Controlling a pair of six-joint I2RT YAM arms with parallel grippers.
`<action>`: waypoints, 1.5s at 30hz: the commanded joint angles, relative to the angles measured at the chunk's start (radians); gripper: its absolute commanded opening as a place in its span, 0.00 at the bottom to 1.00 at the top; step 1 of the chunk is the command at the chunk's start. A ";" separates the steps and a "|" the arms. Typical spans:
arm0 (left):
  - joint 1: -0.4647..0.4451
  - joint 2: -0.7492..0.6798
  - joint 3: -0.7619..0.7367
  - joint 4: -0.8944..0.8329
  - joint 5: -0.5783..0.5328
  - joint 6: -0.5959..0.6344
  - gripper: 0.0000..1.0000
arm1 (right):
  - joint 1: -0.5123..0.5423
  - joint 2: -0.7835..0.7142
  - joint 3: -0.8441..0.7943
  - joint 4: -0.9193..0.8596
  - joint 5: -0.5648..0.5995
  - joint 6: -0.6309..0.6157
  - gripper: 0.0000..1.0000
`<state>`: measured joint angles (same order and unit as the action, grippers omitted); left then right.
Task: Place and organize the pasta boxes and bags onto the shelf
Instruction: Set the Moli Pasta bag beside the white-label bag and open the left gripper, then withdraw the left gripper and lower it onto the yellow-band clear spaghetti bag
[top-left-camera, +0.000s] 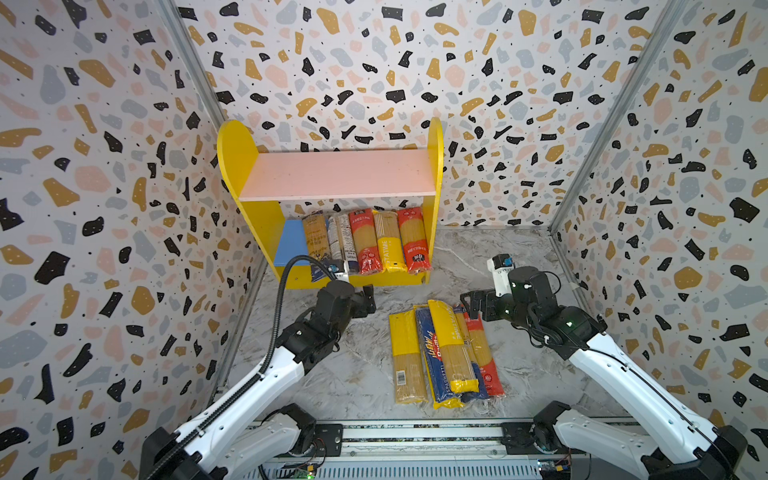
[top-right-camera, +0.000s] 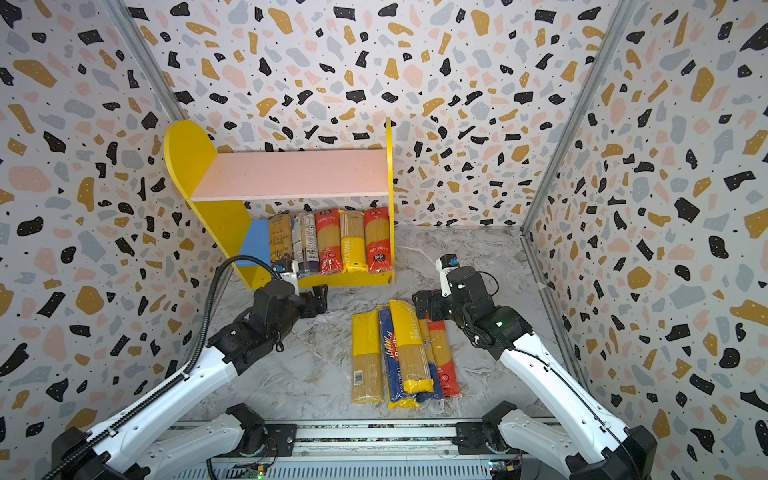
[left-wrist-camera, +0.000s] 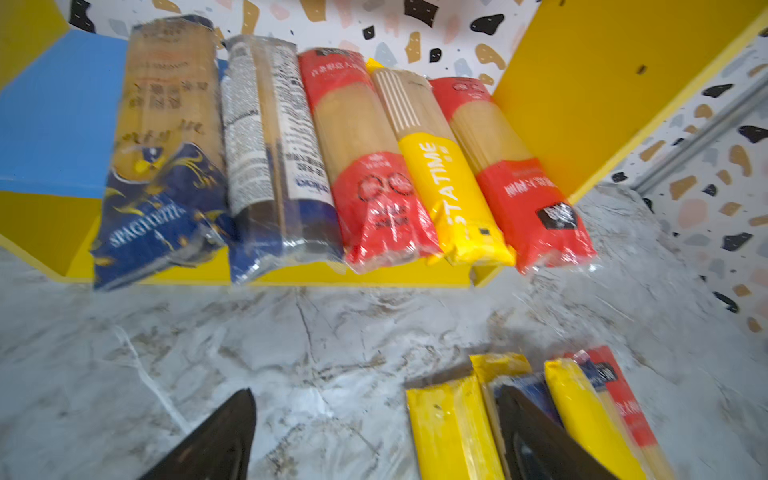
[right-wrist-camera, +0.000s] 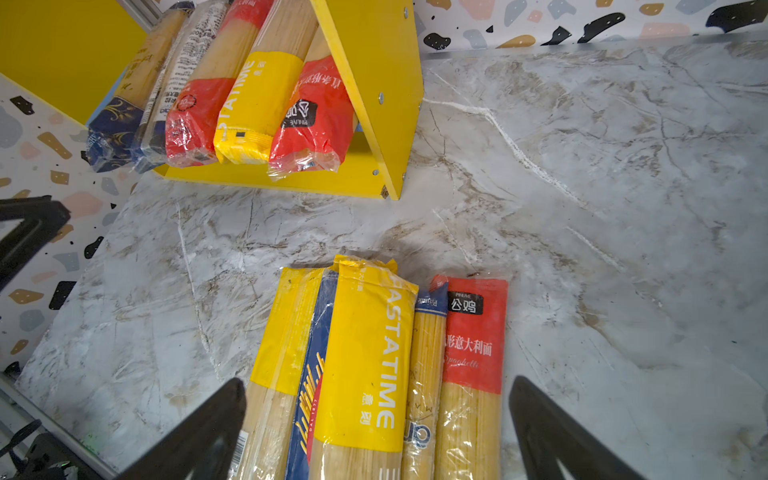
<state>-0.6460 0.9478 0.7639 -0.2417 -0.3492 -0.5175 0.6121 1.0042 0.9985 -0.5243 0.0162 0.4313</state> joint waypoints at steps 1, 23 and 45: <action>-0.127 -0.031 -0.051 -0.051 -0.099 -0.120 0.90 | 0.044 -0.016 -0.007 -0.011 0.051 0.041 0.99; -0.525 0.169 -0.118 -0.059 -0.406 -0.461 1.00 | 0.396 -0.069 -0.047 -0.024 0.320 0.231 0.99; -0.660 0.467 -0.048 -0.044 -0.403 -0.633 1.00 | 0.397 -0.155 -0.095 -0.007 0.333 0.191 0.99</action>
<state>-1.2915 1.4101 0.7170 -0.2871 -0.7418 -1.0985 1.0100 0.8646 0.9051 -0.5255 0.3321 0.6418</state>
